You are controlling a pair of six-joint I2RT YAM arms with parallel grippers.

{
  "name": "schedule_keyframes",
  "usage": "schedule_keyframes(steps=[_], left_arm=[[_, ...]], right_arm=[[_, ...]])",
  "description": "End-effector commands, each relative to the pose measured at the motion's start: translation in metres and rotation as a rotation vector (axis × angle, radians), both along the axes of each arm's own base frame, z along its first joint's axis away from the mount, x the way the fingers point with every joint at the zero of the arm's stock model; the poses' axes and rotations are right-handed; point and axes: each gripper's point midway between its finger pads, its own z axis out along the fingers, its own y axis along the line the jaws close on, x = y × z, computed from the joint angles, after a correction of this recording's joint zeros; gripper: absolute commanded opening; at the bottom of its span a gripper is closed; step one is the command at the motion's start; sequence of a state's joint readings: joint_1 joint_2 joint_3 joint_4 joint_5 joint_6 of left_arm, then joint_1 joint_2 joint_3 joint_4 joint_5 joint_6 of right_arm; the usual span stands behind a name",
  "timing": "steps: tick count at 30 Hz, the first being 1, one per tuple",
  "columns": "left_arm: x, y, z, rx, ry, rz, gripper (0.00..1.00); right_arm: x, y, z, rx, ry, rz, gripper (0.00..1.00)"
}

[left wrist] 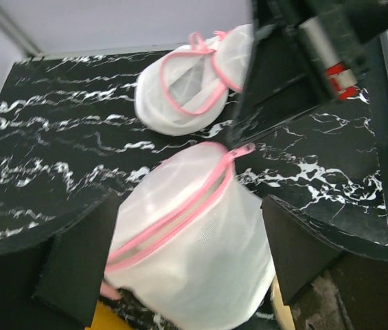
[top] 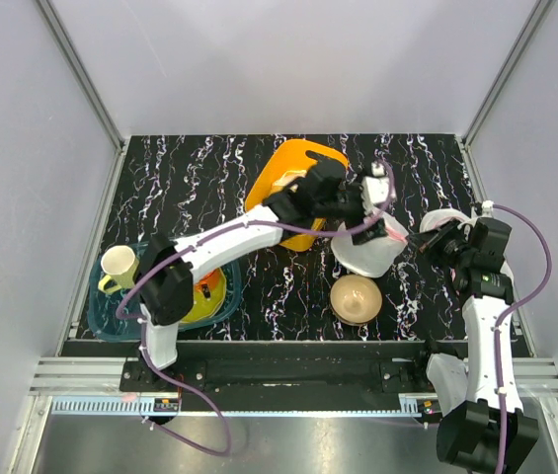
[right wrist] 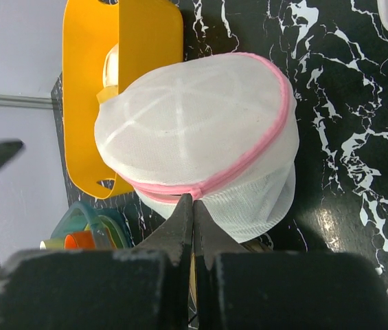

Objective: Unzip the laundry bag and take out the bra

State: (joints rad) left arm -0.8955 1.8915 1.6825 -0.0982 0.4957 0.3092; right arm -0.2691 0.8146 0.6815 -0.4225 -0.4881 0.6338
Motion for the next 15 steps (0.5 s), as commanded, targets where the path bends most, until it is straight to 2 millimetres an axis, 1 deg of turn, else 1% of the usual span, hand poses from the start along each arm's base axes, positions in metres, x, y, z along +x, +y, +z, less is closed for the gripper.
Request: schedule_keyframes(steps=[1, 3, 4, 7, 8, 10, 11, 12, 13, 14, 15], left_arm=[[-0.011, -0.031, -0.002, 0.034, -0.156, -0.014, 0.87], [-0.012, -0.037, 0.001, 0.015, -0.159, -0.017, 0.86], [-0.011, -0.04, -0.005, 0.02, -0.157, -0.02, 0.86], [-0.011, -0.047, -0.009, 0.023, -0.184, -0.04, 0.86], [-0.011, -0.051, -0.018, 0.032, -0.167, -0.05, 0.86], [-0.009, -0.055, -0.022, 0.04, -0.156, -0.051, 0.85], [-0.006, -0.058, -0.033, 0.063, -0.146, -0.045, 0.84], [-0.004, -0.058, -0.04, 0.08, -0.143, -0.042, 0.82], [0.0, -0.058, -0.04, 0.084, -0.155, -0.027, 0.79], [0.001, -0.058, -0.042, 0.087, -0.16, -0.024, 0.74], [0.003, -0.058, -0.04, 0.08, -0.171, -0.018, 0.71]], right_arm=[[0.0, 0.003, 0.024, -0.004, -0.06, 0.022, 0.0], [-0.001, 0.004, 0.024, -0.002, -0.059, 0.025, 0.0], [-0.001, 0.004, 0.024, -0.002, -0.058, 0.028, 0.0], [-0.001, 0.005, 0.023, 0.002, -0.056, 0.034, 0.0], [-0.001, 0.005, 0.024, 0.001, -0.056, 0.034, 0.0], [-0.001, 0.004, 0.024, -0.008, -0.059, 0.032, 0.0], [0.0, 0.003, 0.025, -0.015, -0.064, 0.033, 0.0], [-0.001, 0.004, 0.026, -0.015, -0.066, 0.035, 0.0], [-0.001, 0.004, 0.026, -0.013, -0.063, 0.034, 0.0], [-0.001, 0.004, 0.027, -0.015, -0.068, 0.035, 0.0], [-0.001, 0.004, 0.027, -0.016, -0.066, 0.033, 0.0]])
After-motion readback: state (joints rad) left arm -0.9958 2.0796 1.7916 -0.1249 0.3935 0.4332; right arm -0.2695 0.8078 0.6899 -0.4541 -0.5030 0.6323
